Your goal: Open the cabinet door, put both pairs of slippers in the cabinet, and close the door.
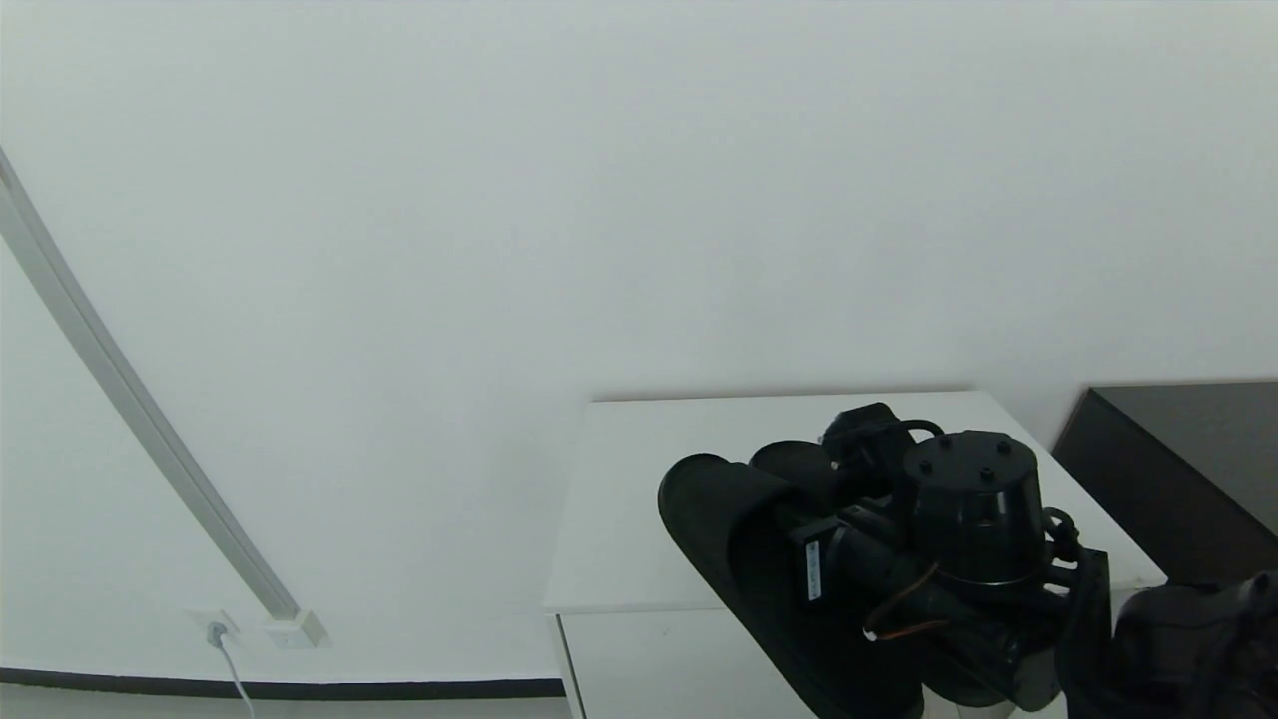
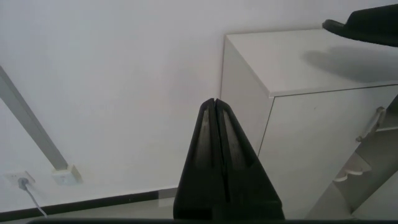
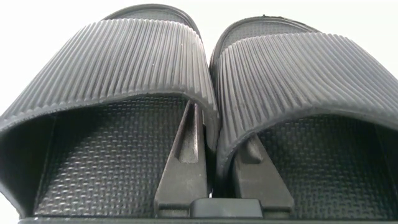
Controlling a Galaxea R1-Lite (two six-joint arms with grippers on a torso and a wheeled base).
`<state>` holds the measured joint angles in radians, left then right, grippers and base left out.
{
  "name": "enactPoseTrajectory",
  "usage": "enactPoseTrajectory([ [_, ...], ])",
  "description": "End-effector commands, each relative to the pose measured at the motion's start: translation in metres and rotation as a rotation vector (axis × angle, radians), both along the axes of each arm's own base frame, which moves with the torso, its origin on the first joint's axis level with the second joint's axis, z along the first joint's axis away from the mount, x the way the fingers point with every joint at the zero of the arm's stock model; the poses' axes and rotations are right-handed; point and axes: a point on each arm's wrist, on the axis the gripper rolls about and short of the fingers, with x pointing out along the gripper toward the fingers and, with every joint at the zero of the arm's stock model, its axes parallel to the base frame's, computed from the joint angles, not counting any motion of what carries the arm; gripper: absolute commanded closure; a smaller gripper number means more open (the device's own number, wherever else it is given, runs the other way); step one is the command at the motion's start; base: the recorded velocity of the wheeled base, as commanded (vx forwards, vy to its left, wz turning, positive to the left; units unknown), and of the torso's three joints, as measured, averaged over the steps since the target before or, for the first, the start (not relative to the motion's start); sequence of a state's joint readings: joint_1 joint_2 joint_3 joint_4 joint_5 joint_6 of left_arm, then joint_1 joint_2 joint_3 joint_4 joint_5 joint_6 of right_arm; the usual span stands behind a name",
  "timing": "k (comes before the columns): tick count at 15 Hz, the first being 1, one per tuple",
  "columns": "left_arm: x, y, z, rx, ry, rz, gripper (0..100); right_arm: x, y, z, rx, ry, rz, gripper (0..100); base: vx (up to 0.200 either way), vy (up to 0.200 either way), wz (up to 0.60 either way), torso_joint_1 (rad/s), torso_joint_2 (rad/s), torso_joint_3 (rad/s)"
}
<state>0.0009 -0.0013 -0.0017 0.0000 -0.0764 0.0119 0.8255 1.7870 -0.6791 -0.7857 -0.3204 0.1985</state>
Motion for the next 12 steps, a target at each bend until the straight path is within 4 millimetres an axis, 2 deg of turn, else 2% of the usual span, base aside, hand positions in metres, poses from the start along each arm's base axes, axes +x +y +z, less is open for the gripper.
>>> enactPoseTrajectory([
  [1,0.000,0.000,0.000,-0.001,0.002,0.000,100,-0.010,-0.002,0.008,0.018,-0.017,0.020,100,0.000,0.000,0.00,0.000,0.00,0.000],
  [5,0.000,0.000,0.000,-0.001,0.002,0.000,100,-0.014,-0.007,0.004,0.004,-0.006,0.017,100,0.000,0.000,0.00,0.000,0.00,0.000],
  [10,0.000,0.000,0.000,-0.004,0.002,0.002,100,-0.019,-0.012,0.008,0.014,-0.013,0.018,100,0.000,0.000,0.00,0.000,0.00,0.000],
  [12,0.000,0.000,0.000,-0.007,0.002,0.002,100,-0.021,-0.012,0.006,0.007,-0.008,0.024,100,-0.200,0.000,0.00,0.002,0.00,0.000],
])
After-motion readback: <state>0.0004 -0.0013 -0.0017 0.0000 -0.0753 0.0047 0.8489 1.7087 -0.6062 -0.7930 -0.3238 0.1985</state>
